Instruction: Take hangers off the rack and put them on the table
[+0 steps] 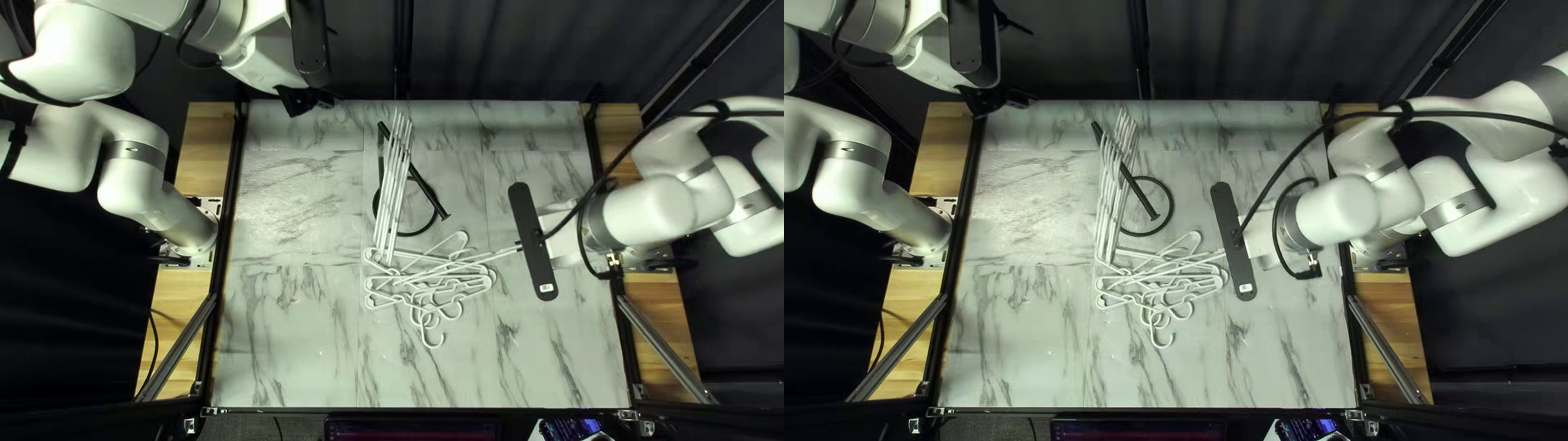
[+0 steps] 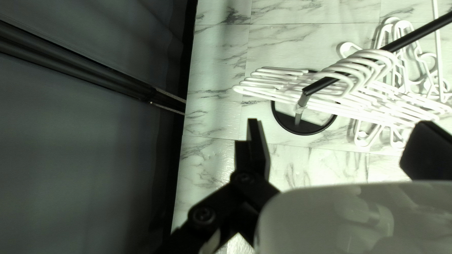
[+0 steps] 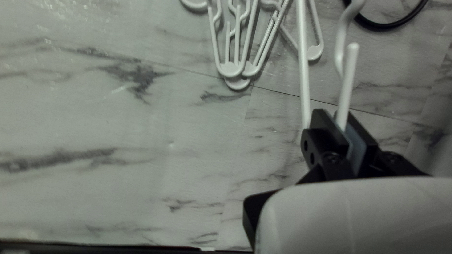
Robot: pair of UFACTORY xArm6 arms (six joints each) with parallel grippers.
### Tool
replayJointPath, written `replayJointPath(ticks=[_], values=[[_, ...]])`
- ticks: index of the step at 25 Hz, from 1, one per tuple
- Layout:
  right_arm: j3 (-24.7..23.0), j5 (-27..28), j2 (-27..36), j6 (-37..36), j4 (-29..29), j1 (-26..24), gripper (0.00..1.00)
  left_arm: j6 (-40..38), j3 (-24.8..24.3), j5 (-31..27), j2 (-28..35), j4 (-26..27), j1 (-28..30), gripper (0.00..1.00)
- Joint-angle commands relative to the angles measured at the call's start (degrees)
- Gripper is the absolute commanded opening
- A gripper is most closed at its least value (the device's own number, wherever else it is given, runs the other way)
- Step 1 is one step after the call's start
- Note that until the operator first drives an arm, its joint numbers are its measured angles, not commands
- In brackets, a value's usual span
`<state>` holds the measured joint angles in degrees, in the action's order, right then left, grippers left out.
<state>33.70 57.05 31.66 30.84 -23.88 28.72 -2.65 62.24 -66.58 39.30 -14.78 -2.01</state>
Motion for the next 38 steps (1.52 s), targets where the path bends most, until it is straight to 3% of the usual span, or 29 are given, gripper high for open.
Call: replayJointPath(ticks=[1, 7, 11, 25, 29, 32, 38], values=[[8.5, 8.8, -8.9, 12.8, -11.4, 6.7, 0.0, 0.0, 0.0, 0.0, 0.0, 0.0, 0.0, 1.0], [12.5, 12.0, -18.3, 15.6, -15.1, 11.1, 0.0, 0.0, 0.0, 0.0, 0.0, 0.0, 0.0, 1.0], [11.7, 14.8, -18.0, 17.2, -14.1, 11.8, 0.0, 0.0, 0.0, 0.0, 0.0, 0.0, 0.0, 1.0], [12.3, 14.9, -19.2, 17.6, -14.8, 12.0, 0.0, 0.0, 0.0, 0.0, 0.0, 0.0, 0.0, 1.0], [21.0, 23.4, -31.7, 22.8, -20.2, 15.2, 0.0, 0.0, 0.0, 0.0, 0.0, 0.0, 0.0, 1.0], [23.8, 27.4, -37.0, 24.8, -23.3, 17.1, 0.0, 0.0, 0.0, 0.0, 0.0, 0.0, 0.0, 1.0], [20.0, 23.4, -37.2, 23.6, -27.2, 18.1, 0.0, 0.0, 0.0, 0.0, 0.0, 0.0, 0.0, 1.0]])
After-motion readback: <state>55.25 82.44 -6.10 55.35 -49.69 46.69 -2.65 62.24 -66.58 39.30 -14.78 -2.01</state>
